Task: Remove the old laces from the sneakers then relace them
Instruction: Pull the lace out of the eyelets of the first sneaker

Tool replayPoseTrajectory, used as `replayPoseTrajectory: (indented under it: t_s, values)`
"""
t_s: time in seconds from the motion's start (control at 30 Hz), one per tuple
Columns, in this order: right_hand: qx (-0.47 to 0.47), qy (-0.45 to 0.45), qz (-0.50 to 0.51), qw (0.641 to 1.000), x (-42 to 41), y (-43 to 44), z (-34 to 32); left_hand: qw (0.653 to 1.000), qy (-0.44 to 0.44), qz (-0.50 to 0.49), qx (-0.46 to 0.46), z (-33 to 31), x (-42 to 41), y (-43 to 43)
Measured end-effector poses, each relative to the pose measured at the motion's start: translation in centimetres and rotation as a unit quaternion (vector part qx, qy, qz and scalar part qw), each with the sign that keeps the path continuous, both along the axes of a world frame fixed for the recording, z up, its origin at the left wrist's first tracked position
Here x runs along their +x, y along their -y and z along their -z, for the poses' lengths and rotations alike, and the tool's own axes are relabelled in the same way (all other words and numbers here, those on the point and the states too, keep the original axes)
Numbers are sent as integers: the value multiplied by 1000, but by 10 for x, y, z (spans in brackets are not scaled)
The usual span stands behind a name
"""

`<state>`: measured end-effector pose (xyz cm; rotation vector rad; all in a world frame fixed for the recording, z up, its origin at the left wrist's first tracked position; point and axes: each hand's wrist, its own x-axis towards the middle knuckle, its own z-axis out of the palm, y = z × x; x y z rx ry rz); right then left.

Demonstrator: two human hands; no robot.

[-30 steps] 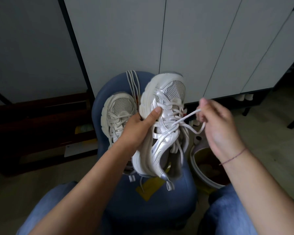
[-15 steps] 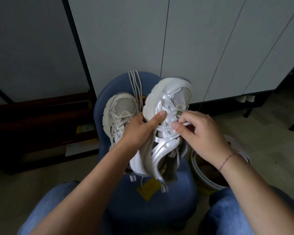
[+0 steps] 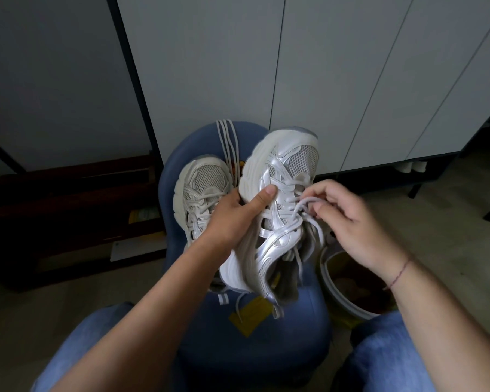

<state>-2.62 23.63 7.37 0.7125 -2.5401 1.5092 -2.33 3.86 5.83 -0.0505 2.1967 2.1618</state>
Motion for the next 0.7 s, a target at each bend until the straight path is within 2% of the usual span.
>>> replayPoseTrajectory:
  t_s: [0.07, 0.17, 0.23, 0.27, 0.33, 0.37, 0.4, 0.47, 0.5, 0.53, 0.57, 0.6, 0.63, 0.67, 0.7]
  values:
    - [64, -75, 25, 995, 3, 6, 0, 1000, -3, -3, -1, 0, 0, 0]
    - [161, -198, 66, 965, 5, 15, -2, 1000, -13, -6, -13, 2, -1, -1]
    - [175, -214, 56, 959, 4, 19, 1, 1000, -15, -4, -17, 3, -2, -2]
    - [149, -188, 41, 970, 3, 20, 3, 1000, -14, -2, -17, 3, -2, -2]
    - [14, -64, 2, 998, 4, 22, 3, 1000, -12, 3, -11, 2, -1, -2]
    - [-103, 16, -7, 995, 6, 22, 0, 1000, -9, 4, -2, 2, 0, -2]
    - [-241, 101, -11, 965, 6, 21, -3, 1000, -6, 4, 8, 1, 0, -1]
    - [-489, 255, -23, 834, 1, 17, -9, 1000, -5, -4, 19, -1, 0, 0]
    - [-545, 301, -17, 783, -2, 15, -11, 1000, -4, -8, 21, -2, 0, 0]
    - [-558, 321, 5, 766, -4, 15, -12, 1000, -3, -10, 22, -2, 0, 0]
    - [-525, 308, 38, 792, -6, 14, -10, 1000, -1, -11, 20, -2, 0, 0]
    - [-442, 255, 78, 856, -7, 13, -6, 1000, -1, -9, 16, -1, 0, -1]
    - [-320, 166, 110, 926, -7, 10, 0, 1000, -1, -6, 13, -1, 1, -1]
    - [-193, 77, 120, 971, -4, 8, 2, 1000, -1, -5, 11, -1, 1, -1]
    - [-99, 16, 107, 989, -2, 7, 4, 1000, -1, -6, 9, 0, 1, -1]
